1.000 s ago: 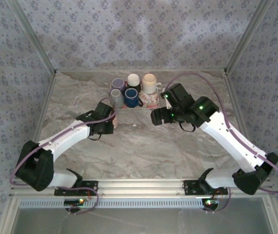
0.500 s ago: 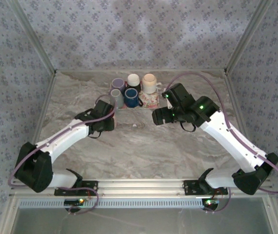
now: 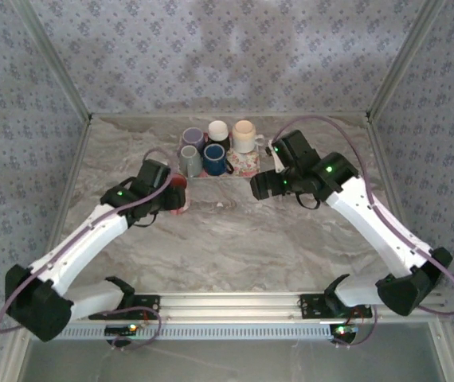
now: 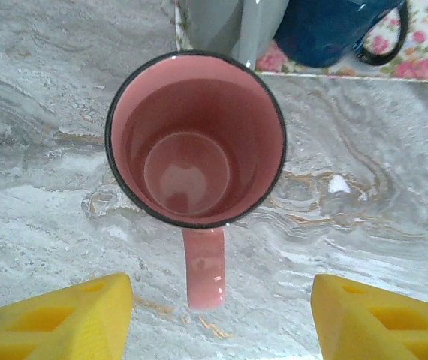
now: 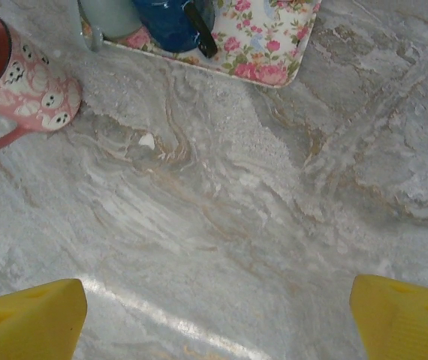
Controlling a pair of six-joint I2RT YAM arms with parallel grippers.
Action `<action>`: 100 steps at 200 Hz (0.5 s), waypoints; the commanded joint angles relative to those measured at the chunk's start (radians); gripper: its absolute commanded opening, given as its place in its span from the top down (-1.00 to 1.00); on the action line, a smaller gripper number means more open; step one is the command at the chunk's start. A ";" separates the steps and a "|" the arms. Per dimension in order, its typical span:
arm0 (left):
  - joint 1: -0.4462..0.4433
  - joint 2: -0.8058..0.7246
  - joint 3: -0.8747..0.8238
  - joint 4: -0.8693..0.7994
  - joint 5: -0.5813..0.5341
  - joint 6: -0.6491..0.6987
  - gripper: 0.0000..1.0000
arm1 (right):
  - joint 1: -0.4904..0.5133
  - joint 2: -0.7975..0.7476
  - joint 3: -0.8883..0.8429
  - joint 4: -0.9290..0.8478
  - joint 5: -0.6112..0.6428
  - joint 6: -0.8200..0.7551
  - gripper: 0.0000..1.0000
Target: Turn the mug right side up
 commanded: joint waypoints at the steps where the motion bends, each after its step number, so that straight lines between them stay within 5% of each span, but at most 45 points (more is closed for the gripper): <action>1: -0.005 -0.037 0.071 -0.108 0.050 -0.019 -0.28 | -0.042 0.041 -0.042 0.138 -0.080 -0.088 -0.83; 38: -0.015 -0.008 0.286 -0.312 0.104 -0.010 -0.29 | -0.103 0.095 -0.095 0.448 -0.149 -0.171 -0.83; 100: -0.019 0.024 0.531 -0.473 0.222 -0.048 -0.37 | -0.099 0.412 0.149 0.471 -0.116 -0.239 -0.92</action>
